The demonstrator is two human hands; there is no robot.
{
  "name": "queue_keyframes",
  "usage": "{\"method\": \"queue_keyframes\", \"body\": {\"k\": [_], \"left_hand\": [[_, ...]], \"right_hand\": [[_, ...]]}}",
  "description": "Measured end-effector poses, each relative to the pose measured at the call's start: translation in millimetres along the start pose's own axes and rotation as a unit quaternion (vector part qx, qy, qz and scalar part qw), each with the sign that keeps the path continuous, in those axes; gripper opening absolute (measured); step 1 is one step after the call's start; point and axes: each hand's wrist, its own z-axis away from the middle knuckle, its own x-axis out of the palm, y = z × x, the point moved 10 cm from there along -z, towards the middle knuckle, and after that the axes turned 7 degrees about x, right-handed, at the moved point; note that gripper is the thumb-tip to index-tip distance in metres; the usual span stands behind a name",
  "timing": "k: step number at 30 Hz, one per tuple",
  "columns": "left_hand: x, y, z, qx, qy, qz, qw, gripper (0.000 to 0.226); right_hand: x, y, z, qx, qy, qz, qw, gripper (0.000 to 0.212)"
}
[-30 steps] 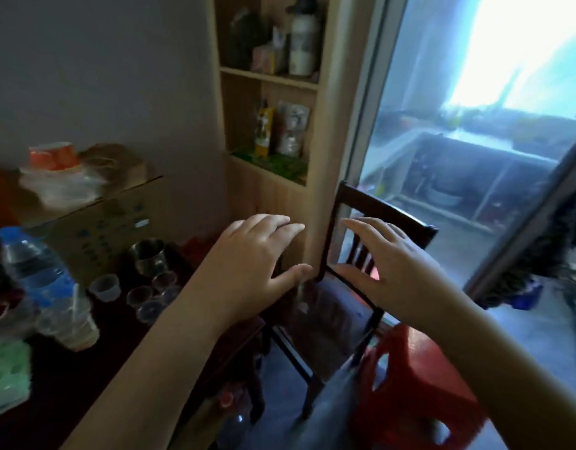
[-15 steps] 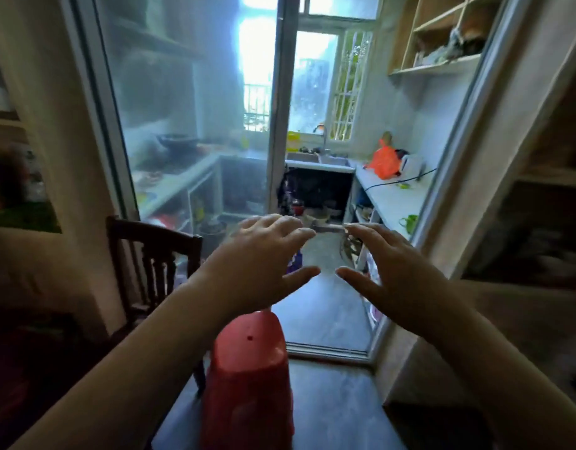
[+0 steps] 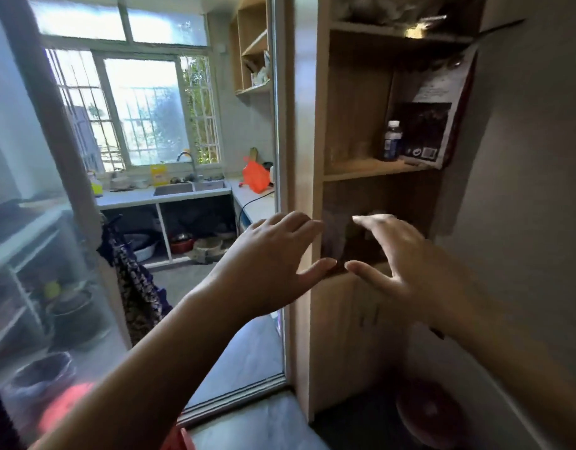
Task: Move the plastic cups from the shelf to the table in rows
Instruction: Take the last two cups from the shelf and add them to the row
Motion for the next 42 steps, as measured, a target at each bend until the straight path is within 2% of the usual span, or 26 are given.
{"method": "queue_keyframes", "body": {"k": [4,9,17,21,28,30,34,38,42], "left_hand": [[43,2,-64,0.026,0.013,0.037,0.999,0.045],[95,-16,-142,0.059,0.023,0.067,0.996,0.046],[165,-79,-278,0.051,0.057,0.082,0.994,0.044],[204,-92,-323,0.043,0.045,0.082,0.995,0.044],[238,-122,-383,0.017,0.037,0.075,0.996,0.042],[246,-139,-403,-0.011,0.044,0.055,0.997,0.048],[268,-183,-441,-0.12,0.031,0.031,0.992,0.06],[284,-219,-474,-0.205,0.029,-0.006,0.978,0.061],[300,-250,-499,-0.265,0.026,-0.02,0.964,0.059]], "right_hand": [[1,67,-16,0.036,0.008,0.013,0.999,0.072],[9,146,-49,0.07,0.017,0.045,0.996,0.07],[27,253,-147,0.101,0.022,0.05,0.993,0.063],[50,308,-171,0.134,-0.017,0.02,0.991,0.063],[76,381,-252,0.085,-0.028,-0.013,0.996,0.063],[85,397,-281,0.056,-0.032,-0.017,0.998,0.063],[98,426,-340,0.017,-0.032,-0.053,0.998,0.054],[117,456,-403,0.012,-0.047,-0.089,0.995,0.049],[141,476,-464,0.004,-0.04,-0.069,0.997,0.051]]}}
